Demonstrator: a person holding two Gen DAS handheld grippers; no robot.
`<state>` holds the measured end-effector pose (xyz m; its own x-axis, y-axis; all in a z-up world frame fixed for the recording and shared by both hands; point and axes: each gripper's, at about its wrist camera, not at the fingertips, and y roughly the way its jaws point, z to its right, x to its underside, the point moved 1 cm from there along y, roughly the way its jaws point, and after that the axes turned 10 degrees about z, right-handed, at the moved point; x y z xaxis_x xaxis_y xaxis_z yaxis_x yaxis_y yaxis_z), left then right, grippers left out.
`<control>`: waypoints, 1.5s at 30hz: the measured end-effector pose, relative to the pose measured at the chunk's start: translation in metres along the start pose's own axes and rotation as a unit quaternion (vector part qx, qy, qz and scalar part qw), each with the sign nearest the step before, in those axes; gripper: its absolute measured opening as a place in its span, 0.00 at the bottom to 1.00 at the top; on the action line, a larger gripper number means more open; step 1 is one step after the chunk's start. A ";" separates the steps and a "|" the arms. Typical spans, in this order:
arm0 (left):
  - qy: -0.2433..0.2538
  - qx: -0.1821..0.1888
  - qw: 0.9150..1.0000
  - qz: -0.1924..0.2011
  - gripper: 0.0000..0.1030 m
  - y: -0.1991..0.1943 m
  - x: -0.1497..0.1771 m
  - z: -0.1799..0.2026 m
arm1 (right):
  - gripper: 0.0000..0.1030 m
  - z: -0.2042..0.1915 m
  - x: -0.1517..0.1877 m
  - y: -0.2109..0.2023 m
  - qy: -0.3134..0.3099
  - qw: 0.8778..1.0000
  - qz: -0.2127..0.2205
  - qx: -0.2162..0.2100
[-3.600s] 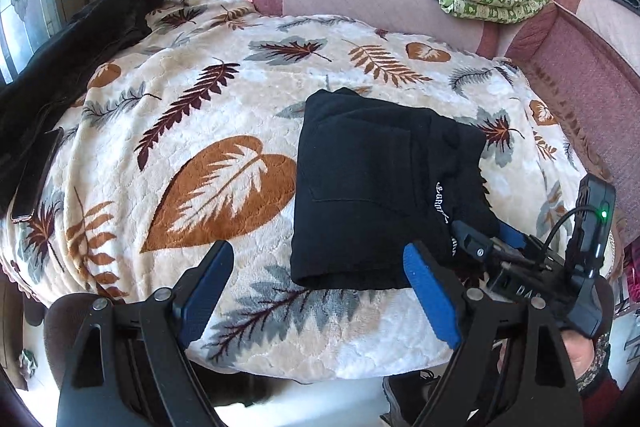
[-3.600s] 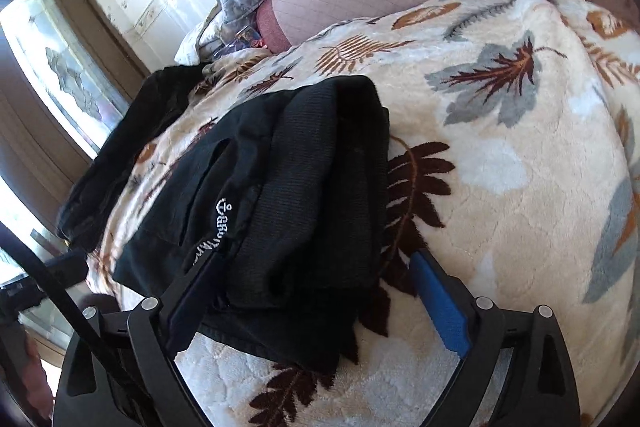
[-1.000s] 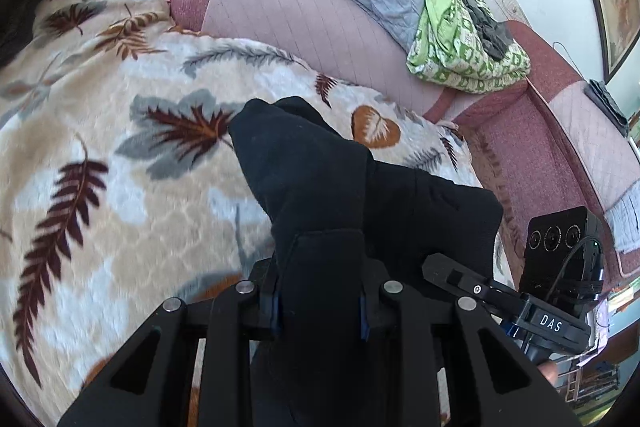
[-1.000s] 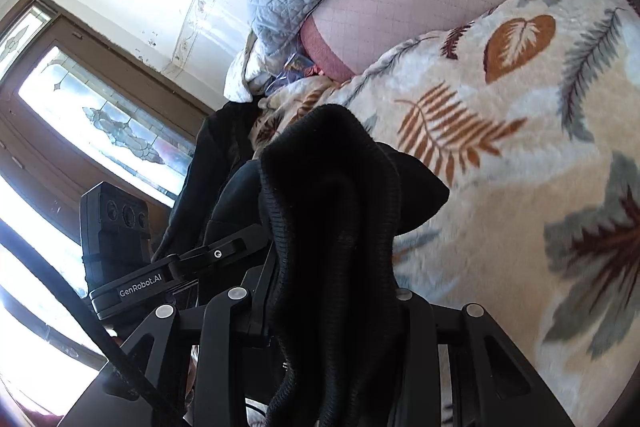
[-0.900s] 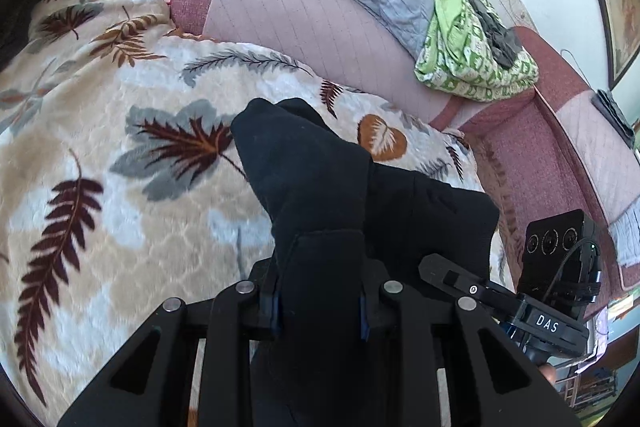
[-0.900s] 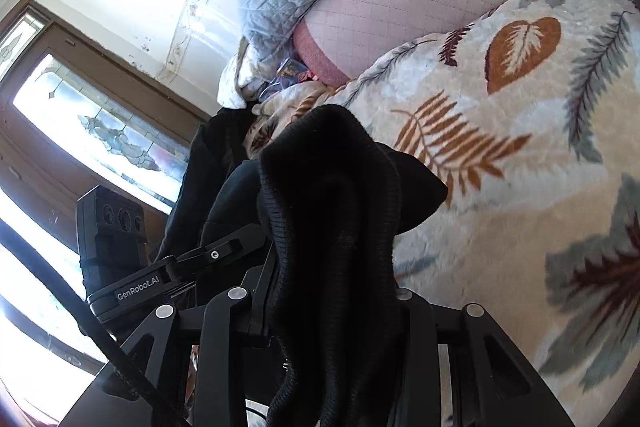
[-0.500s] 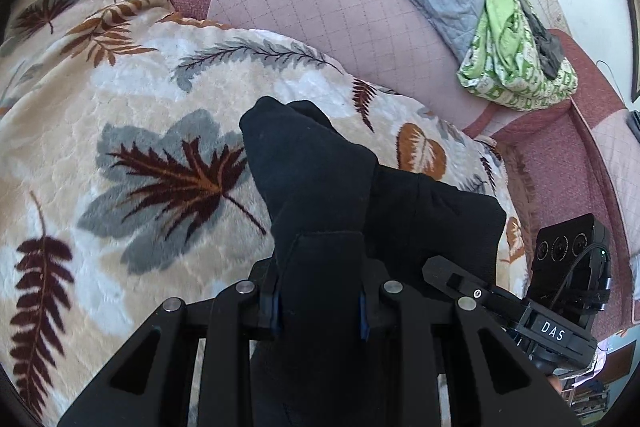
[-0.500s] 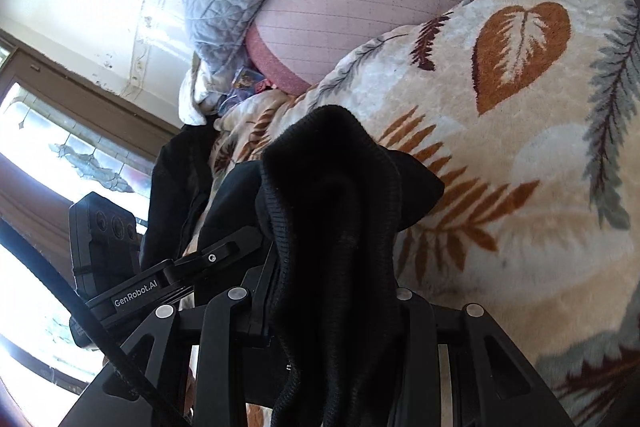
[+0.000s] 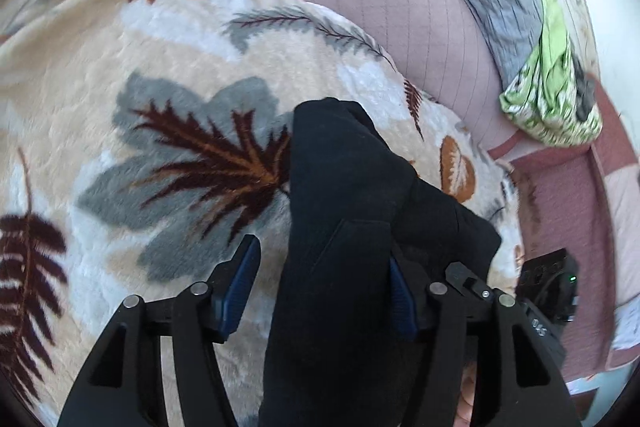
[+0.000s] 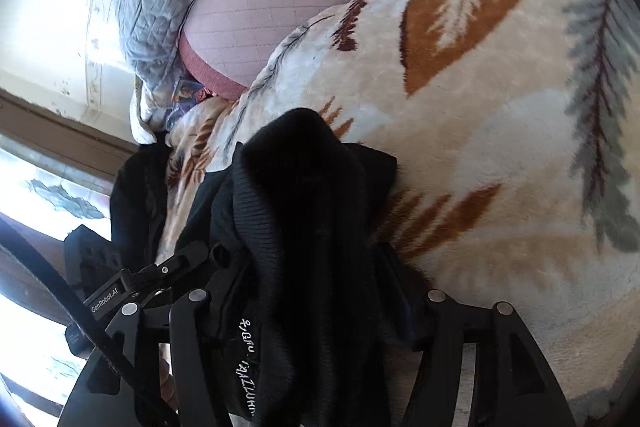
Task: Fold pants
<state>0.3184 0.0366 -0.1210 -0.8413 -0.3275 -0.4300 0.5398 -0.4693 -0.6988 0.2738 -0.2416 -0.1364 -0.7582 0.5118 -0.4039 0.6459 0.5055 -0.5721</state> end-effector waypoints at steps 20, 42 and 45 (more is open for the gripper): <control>0.058 -0.045 0.997 0.021 0.66 -0.037 0.059 0.026 | 0.66 -0.024 0.026 -0.059 0.046 0.996 0.048 -0.062; 0.070 -0.074 0.992 0.067 0.74 -0.164 0.165 0.024 | 0.70 -0.019 0.138 -0.155 -0.008 0.997 0.070 0.027; 0.099 -0.098 0.985 0.101 0.74 -0.188 0.184 0.034 | 0.70 -0.020 0.166 -0.171 -0.028 0.996 0.067 0.048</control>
<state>0.0634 0.0366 -0.0496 -0.7158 -0.2221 -0.6621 0.6983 -0.2377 -0.6752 0.0386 -0.2289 -0.0910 -0.6706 0.5300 -0.5190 0.7328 0.3646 -0.5744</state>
